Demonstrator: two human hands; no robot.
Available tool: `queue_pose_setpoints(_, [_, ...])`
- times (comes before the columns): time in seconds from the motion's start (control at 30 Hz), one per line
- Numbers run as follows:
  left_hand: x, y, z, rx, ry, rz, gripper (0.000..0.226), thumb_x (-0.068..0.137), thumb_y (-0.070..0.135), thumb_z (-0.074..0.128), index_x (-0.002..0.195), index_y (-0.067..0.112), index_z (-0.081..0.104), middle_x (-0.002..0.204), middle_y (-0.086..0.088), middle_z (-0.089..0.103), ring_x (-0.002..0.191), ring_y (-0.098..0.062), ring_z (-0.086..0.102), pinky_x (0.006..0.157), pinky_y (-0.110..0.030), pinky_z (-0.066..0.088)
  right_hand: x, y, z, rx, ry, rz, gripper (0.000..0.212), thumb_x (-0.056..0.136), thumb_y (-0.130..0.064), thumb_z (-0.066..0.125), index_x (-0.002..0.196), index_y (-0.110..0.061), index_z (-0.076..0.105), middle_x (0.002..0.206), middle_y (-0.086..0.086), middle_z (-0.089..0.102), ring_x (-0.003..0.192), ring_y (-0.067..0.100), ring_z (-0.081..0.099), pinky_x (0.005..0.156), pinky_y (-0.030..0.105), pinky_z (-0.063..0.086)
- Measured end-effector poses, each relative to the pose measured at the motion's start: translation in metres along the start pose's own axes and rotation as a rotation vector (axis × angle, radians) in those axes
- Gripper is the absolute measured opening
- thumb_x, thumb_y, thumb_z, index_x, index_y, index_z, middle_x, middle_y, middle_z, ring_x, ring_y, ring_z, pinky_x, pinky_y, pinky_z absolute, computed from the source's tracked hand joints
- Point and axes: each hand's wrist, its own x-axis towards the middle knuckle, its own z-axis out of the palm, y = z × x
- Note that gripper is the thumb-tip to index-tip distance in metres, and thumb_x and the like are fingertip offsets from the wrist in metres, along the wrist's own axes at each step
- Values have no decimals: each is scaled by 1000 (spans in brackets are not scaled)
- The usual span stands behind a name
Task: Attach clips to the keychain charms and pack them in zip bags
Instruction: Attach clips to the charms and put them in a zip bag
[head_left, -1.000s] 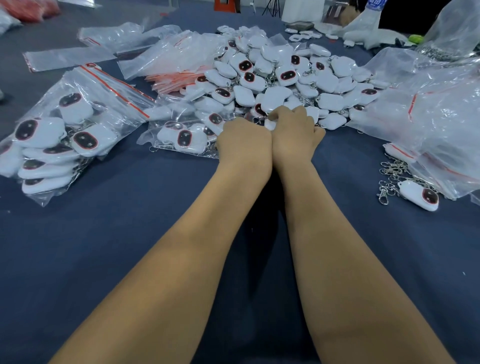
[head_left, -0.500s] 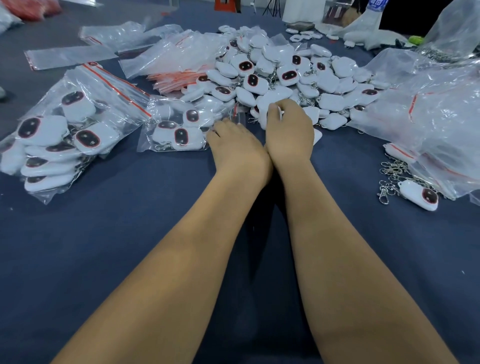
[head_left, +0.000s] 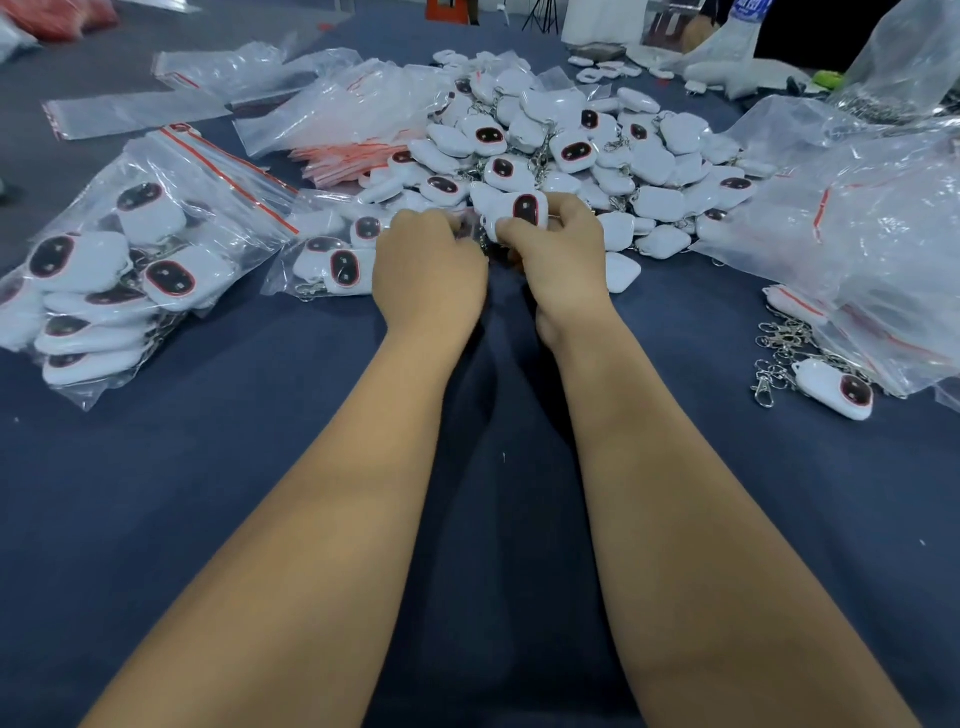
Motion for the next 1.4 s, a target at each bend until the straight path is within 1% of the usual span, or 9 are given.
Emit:
queue_pose_setpoints(0.17, [1, 0, -7, -314, 51, -27, 25, 83, 9, 46, 78, 29, 60, 75, -1, 58, 70, -21, 48, 66, -30, 41, -1, -1, 1, -4, -87, -17, 3, 84, -5, 64, 84, -7, 62, 77, 9, 49, 73, 18, 42, 66, 30, 38])
queue_pose_setpoints(0.27, [3, -1, -7, -503, 22, -101, 31, 85, 9, 45, 92, 29, 67, 99, -6, 73, 95, -28, 66, 85, -35, 54, 1, 0, 1, -40, -111, -33, 10, 89, -7, 61, 87, 3, 60, 81, 8, 47, 76, 17, 40, 61, 25, 35])
queue_pose_setpoints(0.33, [2, -1, -6, -483, 2, -101, 35, 86, 9, 45, 104, 26, 70, 111, 2, 71, 102, -18, 64, 85, -25, 52, 1, 2, 2, -60, -137, -42, 19, 93, -5, 58, 97, 13, 61, 83, 10, 54, 78, 19, 45, 65, 26, 39])
queue_pose_setpoints(0.47, [3, -2, -1, -450, -10, -60, 34, 89, 15, 48, 115, 23, 69, 117, 6, 66, 105, -12, 61, 93, -30, 50, -1, 1, 3, -56, -177, -53, 22, 92, 5, 53, 110, -2, 63, 96, 10, 70, 86, 19, 64, 77, 29, 52])
queue_pose_setpoints(0.63, [5, -5, 2, -498, 26, -1, 31, 92, 9, 47, 110, 32, 59, 93, 3, 63, 72, -17, 57, 70, -37, 51, -2, 2, 4, -44, -165, -19, 31, 92, 6, 55, 122, -1, 57, 106, 17, 72, 95, 25, 68, 94, 42, 54])
queue_pose_setpoints(0.83, [4, -4, 0, -500, -36, -49, 26, 86, 16, 50, 90, 39, 62, 93, 10, 68, 84, -14, 62, 83, -40, 53, 0, 3, 2, -58, -211, -7, 30, 91, 4, 58, 121, -1, 59, 90, 10, 71, 78, 15, 66, 76, 28, 54])
queue_pose_setpoints(1.07, [6, -5, 2, -439, -63, -66, 15, 88, 29, 55, 99, 29, 66, 89, 13, 67, 89, -13, 64, 86, -40, 53, 1, 3, -1, -117, -253, -9, 30, 89, 2, 62, 120, 0, 60, 65, -6, 66, 53, -2, 60, 52, 12, 45])
queue_pose_setpoints(1.2, [7, -5, 2, -420, -73, -66, 15, 89, 30, 55, 98, 26, 67, 88, 10, 68, 87, -18, 65, 86, -45, 53, 0, 0, -2, -125, -257, -11, 30, 87, 5, 61, 116, -1, 62, 57, -10, 64, 49, -2, 58, 51, 12, 44])
queue_pose_setpoints(1.4, [8, -7, 3, -384, -87, -34, 15, 90, 34, 54, 95, 29, 67, 85, 13, 67, 82, -10, 61, 78, -33, 50, -1, -4, 0, -117, -238, 28, 24, 87, -3, 51, 105, -9, 66, 81, -1, 67, 67, 7, 61, 67, 23, 50])
